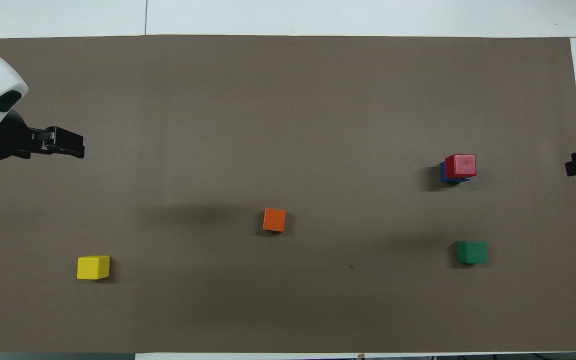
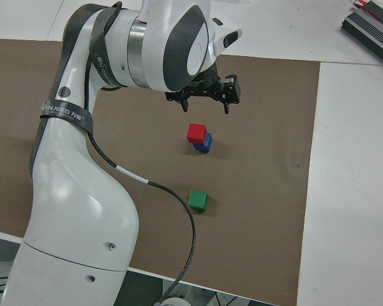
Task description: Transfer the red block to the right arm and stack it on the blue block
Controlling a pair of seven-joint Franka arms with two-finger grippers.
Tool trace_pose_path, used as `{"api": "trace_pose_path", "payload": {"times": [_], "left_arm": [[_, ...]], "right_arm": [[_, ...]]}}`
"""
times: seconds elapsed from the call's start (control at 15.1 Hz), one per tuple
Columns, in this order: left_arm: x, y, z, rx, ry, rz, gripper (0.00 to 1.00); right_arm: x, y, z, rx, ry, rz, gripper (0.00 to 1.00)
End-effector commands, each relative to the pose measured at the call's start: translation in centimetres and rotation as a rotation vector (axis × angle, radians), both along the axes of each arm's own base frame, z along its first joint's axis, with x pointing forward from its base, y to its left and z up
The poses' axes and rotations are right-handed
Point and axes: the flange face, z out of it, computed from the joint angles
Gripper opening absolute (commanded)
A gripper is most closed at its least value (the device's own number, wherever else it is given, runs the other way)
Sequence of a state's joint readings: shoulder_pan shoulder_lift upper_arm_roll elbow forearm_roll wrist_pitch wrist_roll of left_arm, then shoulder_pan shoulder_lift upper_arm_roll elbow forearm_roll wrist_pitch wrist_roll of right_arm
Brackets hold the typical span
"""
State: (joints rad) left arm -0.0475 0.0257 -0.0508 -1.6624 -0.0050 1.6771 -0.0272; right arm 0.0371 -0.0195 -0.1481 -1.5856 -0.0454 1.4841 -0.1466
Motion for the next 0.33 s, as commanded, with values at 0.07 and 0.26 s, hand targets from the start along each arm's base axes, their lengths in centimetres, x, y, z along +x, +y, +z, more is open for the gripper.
{"api": "trace_pose_path", "payload": {"times": [0.07, 0.26], "left_arm": [[-0.45, 0.20, 0.52, 0.009, 0.003, -0.002, 1.00], [-0.43, 0.20, 0.53, 0.009, 0.002, -0.002, 1.00]], "right_arm": [[-0.21, 0.22, 0.46, 0.002, 0.008, 0.003, 1.00], [-0.20, 0.30, 0.73, 0.001, 0.004, 0.003, 1.00]]}}
